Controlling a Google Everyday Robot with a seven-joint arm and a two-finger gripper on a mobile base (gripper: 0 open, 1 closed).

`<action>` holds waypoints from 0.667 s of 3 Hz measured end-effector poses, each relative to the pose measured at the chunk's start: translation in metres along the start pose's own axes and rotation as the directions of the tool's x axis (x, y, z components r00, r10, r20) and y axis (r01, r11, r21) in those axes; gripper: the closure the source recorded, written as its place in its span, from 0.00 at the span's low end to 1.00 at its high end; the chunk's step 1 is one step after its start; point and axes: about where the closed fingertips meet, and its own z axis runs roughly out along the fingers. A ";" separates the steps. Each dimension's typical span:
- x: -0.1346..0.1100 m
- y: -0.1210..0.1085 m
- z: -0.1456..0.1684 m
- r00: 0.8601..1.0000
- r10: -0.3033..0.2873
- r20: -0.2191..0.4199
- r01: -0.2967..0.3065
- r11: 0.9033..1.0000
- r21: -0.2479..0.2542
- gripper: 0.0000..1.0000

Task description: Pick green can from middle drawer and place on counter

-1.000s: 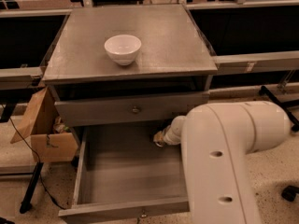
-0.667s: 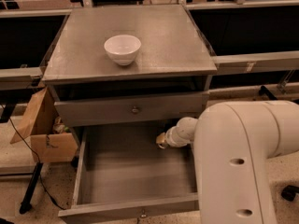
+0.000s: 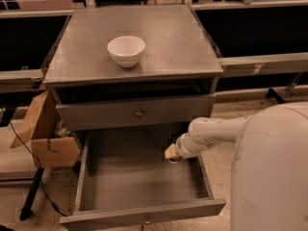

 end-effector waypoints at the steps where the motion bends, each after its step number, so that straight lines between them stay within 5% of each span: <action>1: 0.037 0.013 -0.059 0.986 -0.126 -0.106 0.132 0.989 0.059 1.00; 2: 0.067 0.029 -0.111 0.954 -0.240 -0.180 0.261 0.959 0.107 1.00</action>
Offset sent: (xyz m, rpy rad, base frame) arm -0.1379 -0.0112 0.2422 -0.3627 -0.0984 0.3681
